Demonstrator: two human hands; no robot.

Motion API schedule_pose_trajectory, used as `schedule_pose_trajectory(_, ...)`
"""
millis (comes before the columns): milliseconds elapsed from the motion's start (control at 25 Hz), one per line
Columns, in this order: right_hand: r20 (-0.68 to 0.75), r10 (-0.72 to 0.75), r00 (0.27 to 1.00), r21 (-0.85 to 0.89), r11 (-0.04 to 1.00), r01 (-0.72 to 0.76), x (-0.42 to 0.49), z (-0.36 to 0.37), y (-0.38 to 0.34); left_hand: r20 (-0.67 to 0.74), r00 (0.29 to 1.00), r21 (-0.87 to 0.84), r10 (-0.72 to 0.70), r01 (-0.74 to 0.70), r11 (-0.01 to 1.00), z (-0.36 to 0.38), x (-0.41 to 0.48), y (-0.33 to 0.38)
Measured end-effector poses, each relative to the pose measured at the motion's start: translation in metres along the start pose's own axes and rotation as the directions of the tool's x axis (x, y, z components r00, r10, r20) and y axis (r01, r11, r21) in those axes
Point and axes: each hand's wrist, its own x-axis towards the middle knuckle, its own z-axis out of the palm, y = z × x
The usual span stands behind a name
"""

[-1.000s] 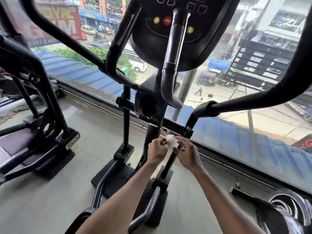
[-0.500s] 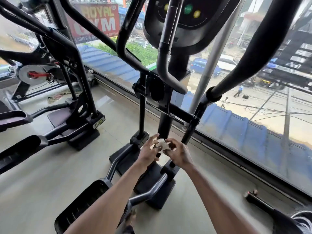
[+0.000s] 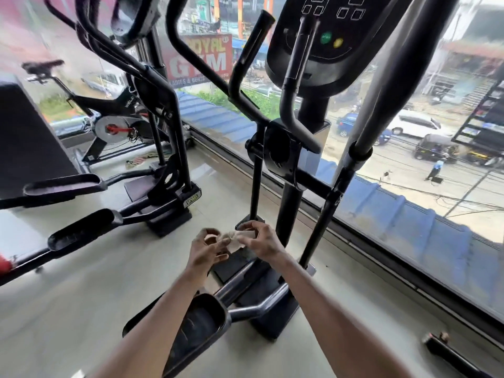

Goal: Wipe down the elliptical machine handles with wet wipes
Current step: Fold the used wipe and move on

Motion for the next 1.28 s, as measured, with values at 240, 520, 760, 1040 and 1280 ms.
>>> schedule_pose_trajectory(240, 0.192, -0.111, 0.975, 0.14, 0.987, 0.084, -0.036, 0.122, -0.077, -0.175, 0.981, -0.052, 0.078, -0.089, 0.995, -0.133, -0.082, 0.014)
schedule_pose_trajectory(520, 0.514, -0.218, 0.829, 0.343, 0.939, 0.034, -0.121, 0.302, -0.166, -0.432, 0.897, -0.17, 0.095, -0.185, 0.968, -0.316, -0.223, -0.003)
schedule_pose_trajectory(760, 0.775, -0.277, 0.568, 0.273, 0.957, 0.094, -0.202, 0.475, -0.227, -0.644, 0.761, -0.259, 0.072, -0.306, 0.916, -0.449, -0.362, -0.037)
schedule_pose_trajectory(1040, 0.925, -0.362, 0.117, 0.33, 0.917, 0.222, -0.312, 0.66, -0.288, -0.937, 0.336, -0.233, -0.098, -0.391, 0.891, -0.553, -0.501, -0.081)
schedule_pose_trajectory(1280, 0.909, -0.358, -0.213, 0.401, 0.89, 0.218, -0.444, 0.779, -0.331, -0.953, -0.109, -0.206, -0.281, -0.444, 0.872, -0.605, -0.611, -0.103)
